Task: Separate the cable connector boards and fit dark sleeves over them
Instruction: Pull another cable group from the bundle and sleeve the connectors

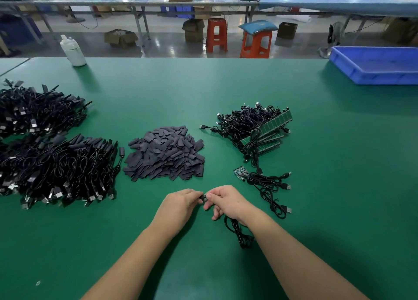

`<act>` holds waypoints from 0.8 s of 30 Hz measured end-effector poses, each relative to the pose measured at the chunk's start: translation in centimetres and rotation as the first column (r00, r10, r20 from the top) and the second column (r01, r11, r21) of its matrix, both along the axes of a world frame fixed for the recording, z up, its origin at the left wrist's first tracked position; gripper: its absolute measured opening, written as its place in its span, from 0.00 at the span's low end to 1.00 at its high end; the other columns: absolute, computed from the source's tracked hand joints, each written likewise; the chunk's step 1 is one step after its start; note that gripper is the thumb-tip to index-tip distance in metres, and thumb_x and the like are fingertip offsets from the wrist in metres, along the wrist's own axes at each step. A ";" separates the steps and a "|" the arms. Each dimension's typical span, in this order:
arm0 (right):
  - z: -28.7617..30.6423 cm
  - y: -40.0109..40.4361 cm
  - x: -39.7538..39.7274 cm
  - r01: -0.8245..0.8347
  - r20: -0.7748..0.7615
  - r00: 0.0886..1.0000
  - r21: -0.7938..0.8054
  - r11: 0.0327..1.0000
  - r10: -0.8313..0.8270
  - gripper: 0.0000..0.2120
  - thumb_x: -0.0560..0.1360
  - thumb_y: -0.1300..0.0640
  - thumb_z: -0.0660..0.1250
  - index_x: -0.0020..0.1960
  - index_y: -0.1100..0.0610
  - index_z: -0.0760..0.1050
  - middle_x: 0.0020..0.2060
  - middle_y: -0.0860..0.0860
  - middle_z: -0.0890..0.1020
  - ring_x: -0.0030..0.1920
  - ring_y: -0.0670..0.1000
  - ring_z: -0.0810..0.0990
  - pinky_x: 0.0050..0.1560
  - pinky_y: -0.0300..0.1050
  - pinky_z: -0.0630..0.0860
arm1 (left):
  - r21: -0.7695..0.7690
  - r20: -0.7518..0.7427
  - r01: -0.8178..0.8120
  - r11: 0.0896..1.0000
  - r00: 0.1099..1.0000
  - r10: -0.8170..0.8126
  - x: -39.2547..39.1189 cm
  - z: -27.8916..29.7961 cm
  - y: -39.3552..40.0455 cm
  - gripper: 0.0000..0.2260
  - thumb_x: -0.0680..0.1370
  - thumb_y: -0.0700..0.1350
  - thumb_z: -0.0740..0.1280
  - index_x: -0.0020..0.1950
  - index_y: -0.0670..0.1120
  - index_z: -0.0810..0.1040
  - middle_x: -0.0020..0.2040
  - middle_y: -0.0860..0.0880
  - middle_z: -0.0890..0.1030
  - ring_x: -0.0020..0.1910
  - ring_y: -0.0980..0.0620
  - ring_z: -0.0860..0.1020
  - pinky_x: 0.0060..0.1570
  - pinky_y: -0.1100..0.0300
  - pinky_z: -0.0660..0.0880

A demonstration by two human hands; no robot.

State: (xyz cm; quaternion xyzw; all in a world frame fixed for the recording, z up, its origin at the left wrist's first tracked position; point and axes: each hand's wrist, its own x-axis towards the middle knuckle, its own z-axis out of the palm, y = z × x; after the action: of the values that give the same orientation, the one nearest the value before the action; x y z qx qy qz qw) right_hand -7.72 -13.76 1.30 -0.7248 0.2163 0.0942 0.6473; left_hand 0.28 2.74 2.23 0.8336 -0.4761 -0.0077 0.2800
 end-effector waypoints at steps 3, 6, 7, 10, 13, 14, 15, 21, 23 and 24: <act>0.2 0.2 -0.1 -0.012 0.001 1.000 -0.014 1.000 0.012 0.10 0.83 0.58 0.60 0.50 0.56 0.79 0.38 0.49 0.86 0.25 0.46 0.77 0.33 0.39 0.78 | 0.119 0.023 0.018 0.993 1.000 -0.020 0.1 -0.3 -0.4 0.11 0.81 0.45 0.65 0.62 0.48 0.81 0.53 0.52 0.83 0.49 0.50 0.82 0.50 0.55 0.77; 0.6 0.3 -0.3 -0.026 0.000 1.000 -0.069 0.997 0.026 0.10 0.84 0.58 0.59 0.49 0.53 0.78 0.31 0.45 0.84 0.25 0.44 0.79 0.30 0.33 0.73 | 0.218 0.057 0.001 0.976 0.998 -0.014 0.1 -0.4 -0.9 0.13 0.82 0.50 0.62 0.64 0.50 0.78 0.53 0.51 0.81 0.48 0.49 0.81 0.48 0.54 0.76; 0.6 0.4 -0.4 -0.025 0.001 1.000 -0.077 0.997 0.026 0.10 0.84 0.58 0.59 0.50 0.53 0.78 0.30 0.46 0.83 0.26 0.43 0.79 0.30 0.32 0.73 | 0.261 0.077 -0.008 0.965 0.997 -0.012 0.1 -0.5 -1.1 0.13 0.82 0.52 0.61 0.64 0.50 0.77 0.52 0.51 0.80 0.48 0.48 0.80 0.48 0.54 0.75; 0.7 0.5 -0.4 -0.021 0.016 1.000 -0.058 0.998 0.021 0.11 0.84 0.59 0.57 0.49 0.54 0.77 0.34 0.50 0.83 0.25 0.44 0.79 0.29 0.33 0.73 | 0.349 0.154 -0.016 0.937 0.987 -0.041 -0.1 -0.5 -1.6 0.13 0.83 0.53 0.58 0.63 0.49 0.74 0.52 0.49 0.78 0.48 0.46 0.79 0.45 0.54 0.72; 0.5 0.4 -0.3 -0.010 0.019 1.000 -0.054 0.999 0.011 0.12 0.84 0.61 0.56 0.48 0.56 0.77 0.37 0.53 0.82 0.24 0.44 0.77 0.30 0.35 0.75 | 0.408 0.199 -0.019 0.913 0.978 -0.068 -0.3 -0.3 -2.2 0.10 0.83 0.49 0.57 0.61 0.47 0.72 0.53 0.48 0.75 0.50 0.46 0.78 0.44 0.55 0.70; 0.3 0.3 -0.2 -0.008 0.015 1.000 -0.061 0.998 0.009 0.11 0.84 0.61 0.56 0.50 0.58 0.77 0.39 0.58 0.81 0.25 0.45 0.77 0.31 0.37 0.76 | 0.434 0.215 -0.025 0.901 0.974 -0.077 -0.4 -0.2 -2.3 0.09 0.83 0.47 0.58 0.61 0.47 0.71 0.54 0.48 0.75 0.51 0.47 0.77 0.44 0.56 0.70; 0.2 0.2 -0.2 -0.008 0.012 1.000 -0.065 0.998 0.009 0.11 0.84 0.60 0.56 0.52 0.60 0.77 0.40 0.62 0.80 0.25 0.46 0.77 0.33 0.38 0.78 | 0.456 0.224 -0.031 0.889 0.971 -0.081 -0.4 0.0 -2.5 0.09 0.82 0.45 0.59 0.61 0.46 0.70 0.55 0.48 0.74 0.51 0.47 0.77 0.43 0.56 0.70; -0.3 0.1 0.0 0.085 0.049 0.995 0.059 0.995 -0.088 0.09 0.83 0.59 0.61 0.55 0.58 0.79 0.47 0.57 0.84 0.28 0.47 0.80 0.34 0.40 0.79 | 0.478 0.242 -0.091 0.873 0.970 -0.031 -0.2 0.6 -2.2 0.12 0.79 0.42 0.61 0.62 0.48 0.69 0.55 0.50 0.73 0.48 0.48 0.78 0.38 0.58 0.66; -0.4 0.0 0.1 0.135 0.044 0.989 0.104 0.985 -0.140 0.08 0.82 0.58 0.63 0.55 0.60 0.79 0.46 0.56 0.85 0.30 0.49 0.82 0.35 0.41 0.81 | 0.448 0.240 -0.090 0.889 0.971 -0.022 0.1 0.6 -2.0 0.11 0.79 0.43 0.61 0.61 0.50 0.70 0.53 0.51 0.74 0.49 0.49 0.78 0.39 0.58 0.65; -0.5 -0.1 0.1 0.149 0.040 0.987 0.115 0.982 -0.154 0.07 0.81 0.58 0.64 0.54 0.60 0.79 0.45 0.56 0.85 0.31 0.50 0.83 0.35 0.42 0.81 | 0.433 0.230 -0.083 0.897 0.973 -0.021 0.3 0.7 -1.9 0.11 0.79 0.43 0.61 0.61 0.50 0.71 0.53 0.51 0.75 0.50 0.49 0.77 0.40 0.59 0.65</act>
State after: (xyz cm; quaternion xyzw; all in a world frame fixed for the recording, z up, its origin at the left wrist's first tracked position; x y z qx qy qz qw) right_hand -7.63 -13.83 0.78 -0.6708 0.2494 0.0390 0.6973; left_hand 0.54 0.85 2.91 0.8780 -0.4776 -0.0144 0.0278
